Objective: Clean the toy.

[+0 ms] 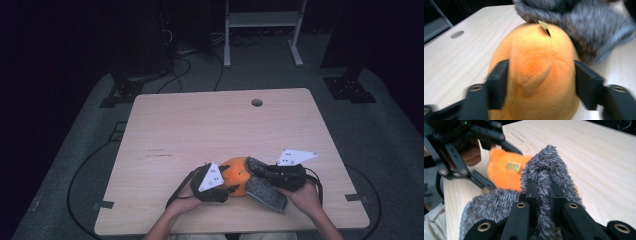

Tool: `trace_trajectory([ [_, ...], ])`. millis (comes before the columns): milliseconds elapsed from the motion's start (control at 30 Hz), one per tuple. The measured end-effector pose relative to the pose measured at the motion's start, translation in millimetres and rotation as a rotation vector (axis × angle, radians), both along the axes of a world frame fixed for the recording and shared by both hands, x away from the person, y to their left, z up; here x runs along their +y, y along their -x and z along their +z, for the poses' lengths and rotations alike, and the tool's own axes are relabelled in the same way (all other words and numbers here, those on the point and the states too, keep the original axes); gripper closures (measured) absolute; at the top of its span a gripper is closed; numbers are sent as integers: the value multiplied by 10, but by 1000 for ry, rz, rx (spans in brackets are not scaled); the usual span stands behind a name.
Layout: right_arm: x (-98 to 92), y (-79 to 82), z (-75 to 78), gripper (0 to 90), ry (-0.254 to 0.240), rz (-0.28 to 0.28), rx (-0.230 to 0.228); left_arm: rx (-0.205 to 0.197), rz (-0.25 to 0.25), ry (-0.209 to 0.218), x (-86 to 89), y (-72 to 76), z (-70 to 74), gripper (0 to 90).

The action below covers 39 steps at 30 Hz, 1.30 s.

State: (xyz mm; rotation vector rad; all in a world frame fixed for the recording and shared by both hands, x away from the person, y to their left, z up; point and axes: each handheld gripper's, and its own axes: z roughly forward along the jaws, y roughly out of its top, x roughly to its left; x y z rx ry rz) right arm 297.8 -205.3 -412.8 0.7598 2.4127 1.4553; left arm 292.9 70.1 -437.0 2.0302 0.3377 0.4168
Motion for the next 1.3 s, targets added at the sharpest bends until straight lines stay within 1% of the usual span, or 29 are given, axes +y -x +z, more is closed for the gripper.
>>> trace_trajectory([
  [33, 6, 0, -9, 806, -13, 5, 10, 31, 16, 16, -9, -21, 13, 213],
  [67, 28, 6, -4, 806, -17, 21, 9, 35, 27, 14, -16, -28, 17, 191],
  [100, 46, 6, 2, 806, -21, 34, -1, 18, 27, 1, -14, -21, 13, 208],
  [133, 49, -5, 3, 806, -15, 27, -4, 6, 22, 0, -3, -13, 1, 271],
  [200, -4, -59, -32, 805, -34, 19, 23, -11, 13, -3, 16, 3, -15, 333],
  [267, -76, -117, -100, 806, -25, -20, 37, -18, 7, -12, 26, 7, -20, 354],
  [333, -158, -182, -184, 806, -24, -63, 83, -14, 3, -14, 43, 3, -26, 358],
  [367, -184, -200, -216, 805, -9, -82, 96, -16, 0, -18, 56, 0, -32, 360],
  [400, -199, -214, -242, 805, 16, -95, 102, -17, 0, -21, 74, -7, -37, 360],
  [433, -213, -227, -264, 806, 29, -107, 111, -7, 4, -16, 95, -19, -44, 361],
  [467, -227, -238, -274, 805, 18, -111, 123, 3, 3, -15, 121, -34, -50, 364],
  [500, -231, -236, -263, 805, 1, -107, 125, 11, 4, -14, 141, -48, -55, 369],
  [600, -204, -210, -194, 804, -53, -80, 99, 35, 9, -3, 184, -80, -74, 376],
  [633, -185, -209, -195, 804, -57, -72, 99, 38, 8, -3, 191, -87, -75, 377],
  [700, -164, -233, -245, 804, -32, -75, 116, 49, 12, 0, 200, -96, -74, 377],
  [767, -181, -272, -298, 805, -8, -98, 147, 63, 16, 6, 221, -109, -73, 377],
  [800, -193, -282, -310, 805, -2, -106, 154, 68, 17, 10, 231, -117, -74, 377],
  [833, -203, -277, -305, 805, -14, -107, 158, 72, 18, 14, 236, -123, -76, 377],
  [867, -207, -258, -276, 805, -35, -102, 149, 76, 22, 13, 240, -125, -75, 377],
  [933, -194, -204, -183, 804, -81, -65, 110, 75, 23, 15, 230, -129, -77, 377],
  [967, -176, -184, -149, 804, -93, -54, 91, 75, 24, 19, 223, -129, -78, 377],
  [1000, -158, -172, -135, 804, -94, -48, 83, 78, 24, 24, 221, -130, -77, 376],
  [1033, -141, -174, -144, 804, -83, -45, 80, 80, 14, 32, 227, -131, -73, 365],
  [1067, -127, -183, -174, 804, -64, -51, 84, 85, -1, 50, 240, -130, -63, 317],
  [1100, -125, -197, -212, 804, -56, -54, 92, 96, -6, 74, 251, -133, -52, 254],
  [1133, -129, -209, -245, 804, -61, -54, 105, 102, -12, 90, 260, -137, -47, 208],
  [1200, -141, -223, -265, 804, -51, -71, 111, 107, -15, 94, 281, -151, -49, 157],
  [1233, -153, -232, -269, 804, -51, -73, 112, 115, -15, 91, 286, -163, -60, 143],
  [1300, -173, -246, -290, 804, -55, -83, 121, 124, -16, 66, 269, -179, -99, 151],
])
